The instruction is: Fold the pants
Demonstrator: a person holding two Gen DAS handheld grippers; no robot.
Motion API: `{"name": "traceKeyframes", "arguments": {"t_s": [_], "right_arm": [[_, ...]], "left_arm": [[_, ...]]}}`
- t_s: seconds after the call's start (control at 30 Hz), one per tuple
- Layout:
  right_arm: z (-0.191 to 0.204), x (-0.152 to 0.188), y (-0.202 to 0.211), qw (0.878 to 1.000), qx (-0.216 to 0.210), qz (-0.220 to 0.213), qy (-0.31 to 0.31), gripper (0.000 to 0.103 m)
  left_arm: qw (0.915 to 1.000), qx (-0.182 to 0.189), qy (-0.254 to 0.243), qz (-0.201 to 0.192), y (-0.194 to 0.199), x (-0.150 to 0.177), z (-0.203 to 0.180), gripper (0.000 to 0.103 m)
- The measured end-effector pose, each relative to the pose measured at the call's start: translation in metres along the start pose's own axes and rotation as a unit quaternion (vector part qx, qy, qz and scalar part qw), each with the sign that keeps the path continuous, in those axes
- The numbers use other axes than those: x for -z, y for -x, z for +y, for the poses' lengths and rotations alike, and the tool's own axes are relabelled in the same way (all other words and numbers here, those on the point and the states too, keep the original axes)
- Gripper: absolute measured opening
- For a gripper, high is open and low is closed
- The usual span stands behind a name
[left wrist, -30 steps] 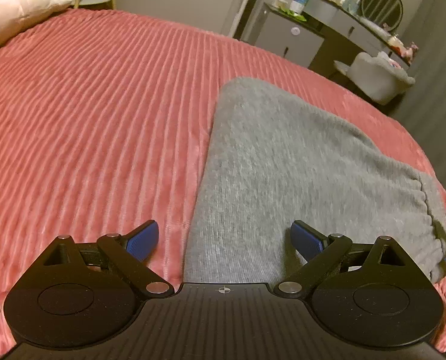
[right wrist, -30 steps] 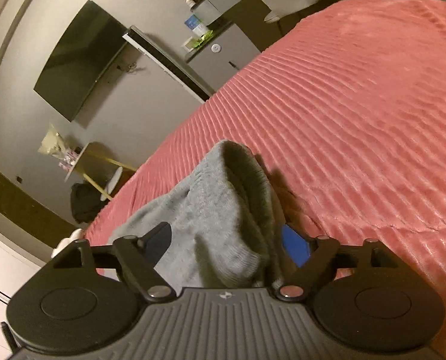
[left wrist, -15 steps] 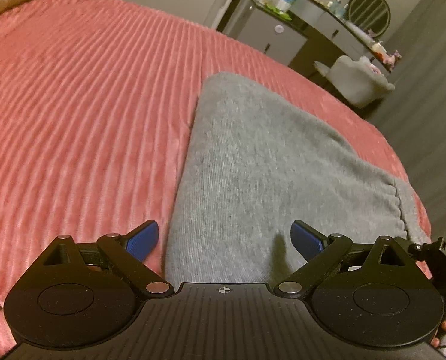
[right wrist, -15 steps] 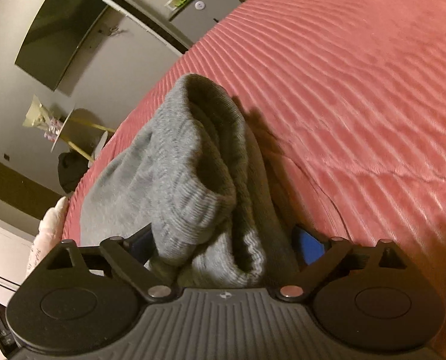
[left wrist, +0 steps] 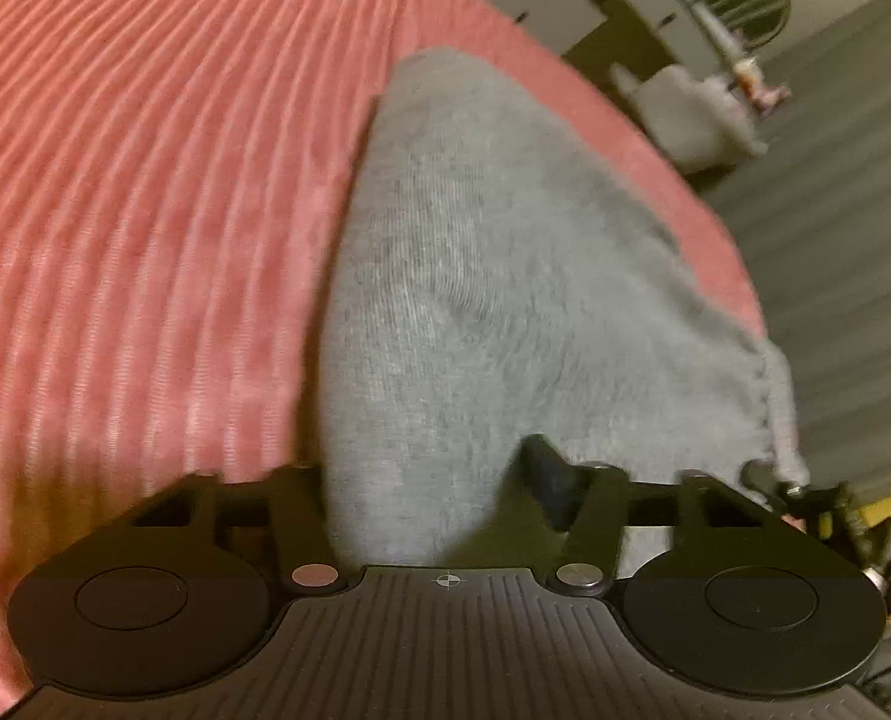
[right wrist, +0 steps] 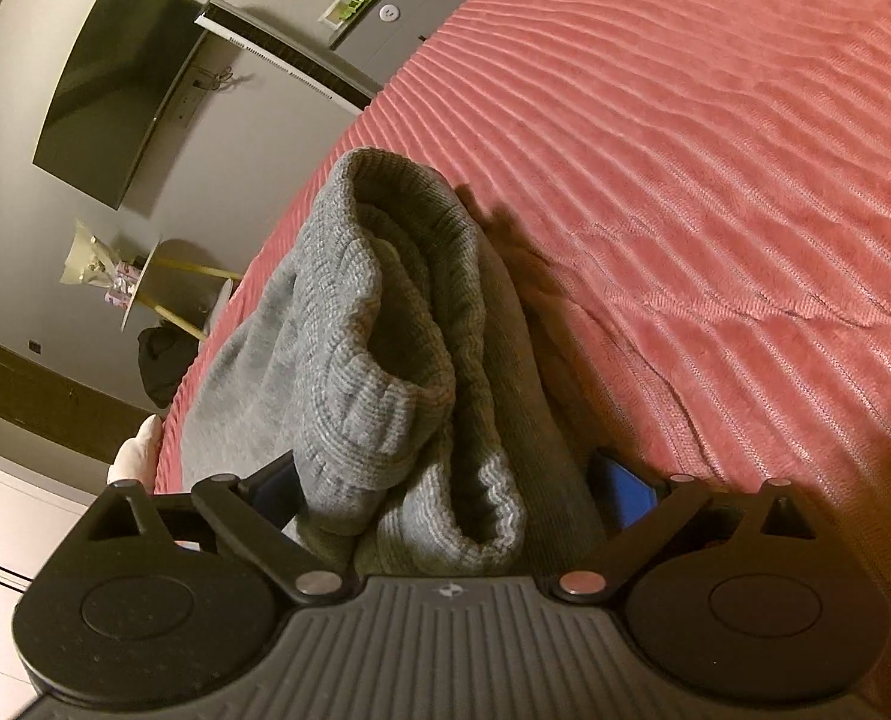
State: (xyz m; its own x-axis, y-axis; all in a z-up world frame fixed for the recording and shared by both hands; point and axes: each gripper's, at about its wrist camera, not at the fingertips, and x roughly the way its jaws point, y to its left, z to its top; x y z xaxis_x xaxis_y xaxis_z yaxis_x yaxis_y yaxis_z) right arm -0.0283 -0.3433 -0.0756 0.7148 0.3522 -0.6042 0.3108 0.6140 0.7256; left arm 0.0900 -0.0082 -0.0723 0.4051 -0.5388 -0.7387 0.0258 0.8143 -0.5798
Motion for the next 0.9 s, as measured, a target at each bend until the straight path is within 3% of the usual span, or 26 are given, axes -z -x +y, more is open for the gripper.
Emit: {"name": "traceKeyframes", "arguments": {"t_s": [0.1,0.23,0.33,0.43,0.5,0.6,0.7,0.83,0.87,0.9], "right_arm": [[0.004,0.000,-0.001,1.000,0.002,0.000,0.001,0.098],[0.002,-0.001,0.002,1.000,-0.007,0.001,-0.006,0.098],[-0.002,-0.006,0.004,0.999,-0.027,0.001,-0.017,0.098],[-0.005,-0.015,-0.001,0.999,-0.039,0.016,-0.017,0.099],[-0.004,-0.022,-0.008,0.998,-0.047,0.031,-0.010,0.099],[-0.003,-0.033,-0.021,0.996,-0.062,0.061,-0.001,0.099],[-0.001,-0.043,-0.036,0.994,-0.072,0.084,0.005,0.099],[0.005,-0.050,-0.044,0.993,-0.075,0.089,0.019,0.099],[0.007,-0.050,-0.044,0.993,-0.073,0.086,0.027,0.093],[0.009,-0.049,-0.043,0.993,-0.066,0.086,0.040,0.084]], "left_arm": [[0.9999,0.005,0.006,-0.012,0.006,-0.001,0.002,0.026],[0.9993,0.016,0.026,-0.021,0.014,0.002,0.008,0.024],[0.9995,0.013,0.008,-0.028,0.018,0.003,0.003,0.023],[0.9998,0.011,0.003,-0.019,0.014,-0.001,0.002,0.034],[0.9999,-0.002,-0.008,-0.014,0.009,-0.007,-0.001,0.059],[0.9997,0.013,-0.019,-0.006,0.000,-0.019,-0.005,0.079],[0.9995,0.029,-0.008,0.002,-0.011,-0.034,-0.008,0.085],[0.9988,0.043,0.012,0.023,-0.031,-0.050,-0.007,0.086],[0.9981,0.054,0.016,0.025,-0.035,-0.053,-0.006,0.084],[0.9978,0.059,0.012,0.025,-0.037,-0.054,-0.007,0.073]]}}
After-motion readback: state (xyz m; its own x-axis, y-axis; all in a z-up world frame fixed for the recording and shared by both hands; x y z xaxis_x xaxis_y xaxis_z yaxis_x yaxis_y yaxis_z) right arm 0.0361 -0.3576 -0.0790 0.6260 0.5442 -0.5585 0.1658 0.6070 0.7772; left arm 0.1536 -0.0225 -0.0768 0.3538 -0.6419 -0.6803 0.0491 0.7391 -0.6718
